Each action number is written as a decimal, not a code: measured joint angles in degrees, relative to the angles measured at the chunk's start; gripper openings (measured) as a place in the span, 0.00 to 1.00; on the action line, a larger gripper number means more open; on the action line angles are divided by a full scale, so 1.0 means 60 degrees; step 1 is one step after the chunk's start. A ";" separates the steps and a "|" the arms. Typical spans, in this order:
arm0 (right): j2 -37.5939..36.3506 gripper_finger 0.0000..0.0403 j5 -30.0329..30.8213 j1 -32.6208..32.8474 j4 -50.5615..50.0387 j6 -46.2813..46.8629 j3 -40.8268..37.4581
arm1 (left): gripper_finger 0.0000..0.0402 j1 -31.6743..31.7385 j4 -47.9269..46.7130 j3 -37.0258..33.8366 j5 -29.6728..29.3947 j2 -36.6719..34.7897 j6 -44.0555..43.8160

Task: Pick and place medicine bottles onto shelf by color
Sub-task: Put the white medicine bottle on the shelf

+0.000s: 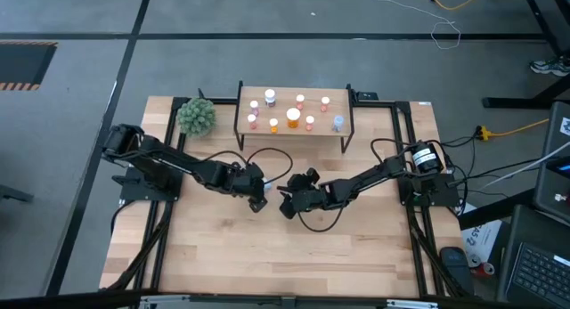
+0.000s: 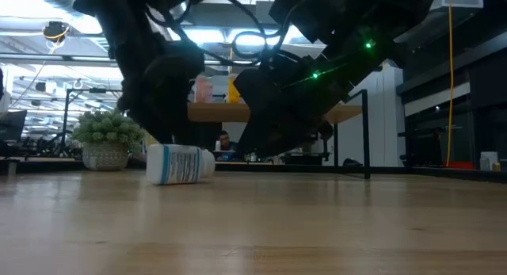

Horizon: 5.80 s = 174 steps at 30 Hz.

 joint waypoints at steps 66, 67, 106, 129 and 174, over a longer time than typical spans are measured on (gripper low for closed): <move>-0.4273 0.63 0.9519 0.6943 -0.0759 -0.1656 0.0007 | 0.36 -0.1804 -0.0759 0.1026 -1.1689 -0.1600 0.1803; -0.4273 0.63 0.9519 0.6968 -0.0759 -0.1650 0.0007 | 0.36 -0.1751 -0.0841 0.1001 -1.1677 -0.1661 0.1702; -0.4269 0.63 0.9522 0.6944 -0.1605 -0.2014 0.0007 | 0.36 -0.1582 1.5001 -0.3456 -0.4413 0.0235 0.7707; -0.4266 0.63 0.7510 0.3910 -0.5081 0.1767 -0.0521 | 0.36 -0.0499 1.7462 -0.3697 -0.1473 0.3068 0.6656; -0.3503 0.63 0.2304 0.1274 -0.0437 -0.0817 -0.1941 | 0.41 -0.0437 1.5721 -0.2962 -0.0244 0.3053 0.5632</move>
